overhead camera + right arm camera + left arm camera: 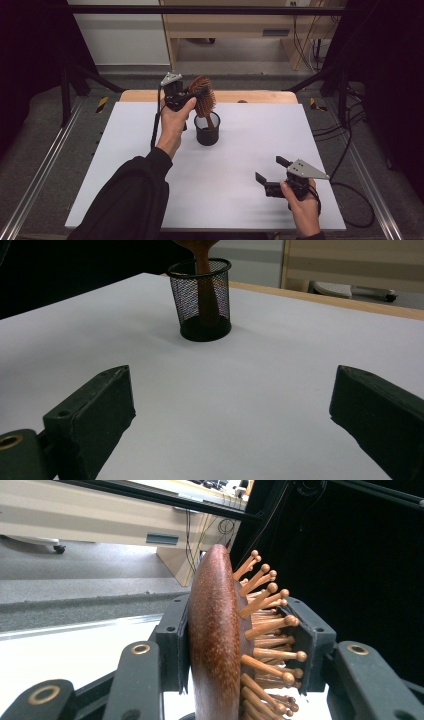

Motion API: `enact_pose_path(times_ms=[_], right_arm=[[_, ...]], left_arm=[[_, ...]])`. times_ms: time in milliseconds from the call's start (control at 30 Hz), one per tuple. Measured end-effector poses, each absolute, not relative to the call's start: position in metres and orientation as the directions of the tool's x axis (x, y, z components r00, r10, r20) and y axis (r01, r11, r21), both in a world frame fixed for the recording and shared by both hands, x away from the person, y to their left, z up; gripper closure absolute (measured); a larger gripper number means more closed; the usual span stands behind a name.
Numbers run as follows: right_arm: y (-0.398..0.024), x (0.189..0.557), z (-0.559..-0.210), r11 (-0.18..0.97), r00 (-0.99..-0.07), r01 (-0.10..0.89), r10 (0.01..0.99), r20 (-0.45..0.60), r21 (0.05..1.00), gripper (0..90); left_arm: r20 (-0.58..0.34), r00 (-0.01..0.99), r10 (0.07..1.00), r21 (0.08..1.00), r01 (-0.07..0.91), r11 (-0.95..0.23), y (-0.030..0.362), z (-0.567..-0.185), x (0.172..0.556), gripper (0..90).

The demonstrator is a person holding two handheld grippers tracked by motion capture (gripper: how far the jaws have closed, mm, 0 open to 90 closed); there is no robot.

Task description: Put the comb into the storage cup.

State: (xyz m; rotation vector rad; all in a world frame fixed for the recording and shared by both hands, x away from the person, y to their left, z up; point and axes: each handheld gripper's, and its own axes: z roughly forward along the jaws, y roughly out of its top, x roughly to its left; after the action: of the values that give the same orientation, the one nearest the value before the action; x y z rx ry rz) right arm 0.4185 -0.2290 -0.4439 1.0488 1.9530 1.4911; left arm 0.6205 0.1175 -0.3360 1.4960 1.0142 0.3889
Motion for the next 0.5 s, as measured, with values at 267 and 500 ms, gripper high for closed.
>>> enact_pose_path(times_ms=[267,500], right_arm=[[-0.2288,0.4185,-0.444,0.12,-0.601,0.291,0.795,0.084,0.949,4.4],[-0.229,0.4184,-0.4438,0.117,-0.601,0.288,0.795,0.084,0.95,4.4]], left_arm=[[-0.317,0.56,0.766,0.922,0.371,0.11,0.117,-0.3389,0.6209,50.9],[-0.318,0.559,0.766,0.921,0.372,0.111,0.116,-0.3408,0.6212,50.9]])
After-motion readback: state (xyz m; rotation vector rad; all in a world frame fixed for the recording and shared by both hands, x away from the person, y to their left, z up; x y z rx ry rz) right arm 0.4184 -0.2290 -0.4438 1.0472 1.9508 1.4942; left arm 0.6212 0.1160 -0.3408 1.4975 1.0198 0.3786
